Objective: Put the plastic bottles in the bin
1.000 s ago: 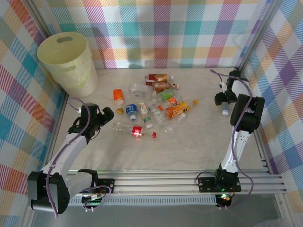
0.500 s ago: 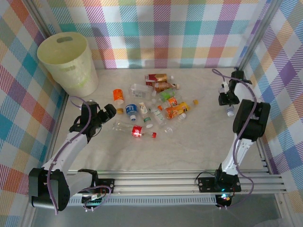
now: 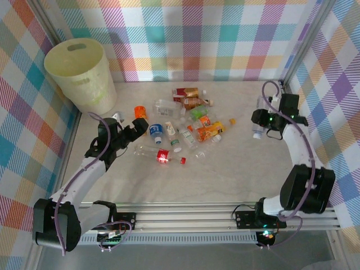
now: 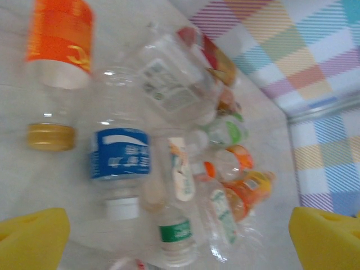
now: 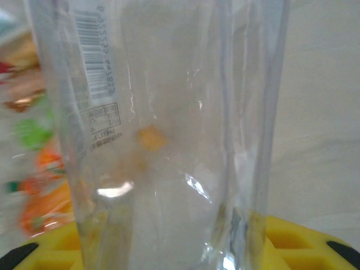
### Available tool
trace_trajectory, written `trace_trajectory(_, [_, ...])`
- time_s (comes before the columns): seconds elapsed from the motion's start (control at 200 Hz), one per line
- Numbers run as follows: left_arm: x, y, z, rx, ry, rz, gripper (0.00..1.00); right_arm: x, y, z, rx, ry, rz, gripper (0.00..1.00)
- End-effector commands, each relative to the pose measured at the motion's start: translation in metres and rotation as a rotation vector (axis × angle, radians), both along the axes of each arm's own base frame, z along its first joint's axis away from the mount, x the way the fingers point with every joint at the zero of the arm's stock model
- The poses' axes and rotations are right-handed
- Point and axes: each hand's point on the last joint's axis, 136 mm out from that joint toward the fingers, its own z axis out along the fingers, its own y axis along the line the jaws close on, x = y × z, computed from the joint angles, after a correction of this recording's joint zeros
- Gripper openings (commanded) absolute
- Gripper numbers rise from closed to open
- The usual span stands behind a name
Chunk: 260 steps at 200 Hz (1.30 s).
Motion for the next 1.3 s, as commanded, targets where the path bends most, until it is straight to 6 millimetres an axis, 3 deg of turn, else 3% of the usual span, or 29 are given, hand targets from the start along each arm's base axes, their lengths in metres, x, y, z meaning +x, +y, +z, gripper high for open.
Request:
trace_trajectory(0.0, [-0.003, -0.033, 0.034, -0.094, -0.102, -0.137, 1.00, -0.008, 0.063, 0.025, 0.294, -0.097, 0.139, 0.41])
trace_trajectory(0.335, [-0.017, -0.103, 0.082, -0.214, -0.203, -0.434, 0.98, -0.046, 0.165, 0.033, 0.434, -0.163, 0.462, 0.40])
trace_trajectory(0.735, [-0.028, -0.173, 0.138, -0.277, -0.292, -0.693, 0.87, -0.079, 0.235, 0.069, 0.484, -0.255, 0.791, 0.40])
trace_trajectory(1.1, [-0.024, -0.210, 0.138, -0.228, -0.280, -0.775, 0.84, -0.101, 0.268, 0.092, 0.538, -0.308, 0.983, 0.41])
trace_trajectory(1.295, [-0.016, -0.222, 0.123, -0.161, -0.243, -0.769, 0.82, -0.111, 0.280, 0.098, 0.558, -0.304, 1.055, 0.41])
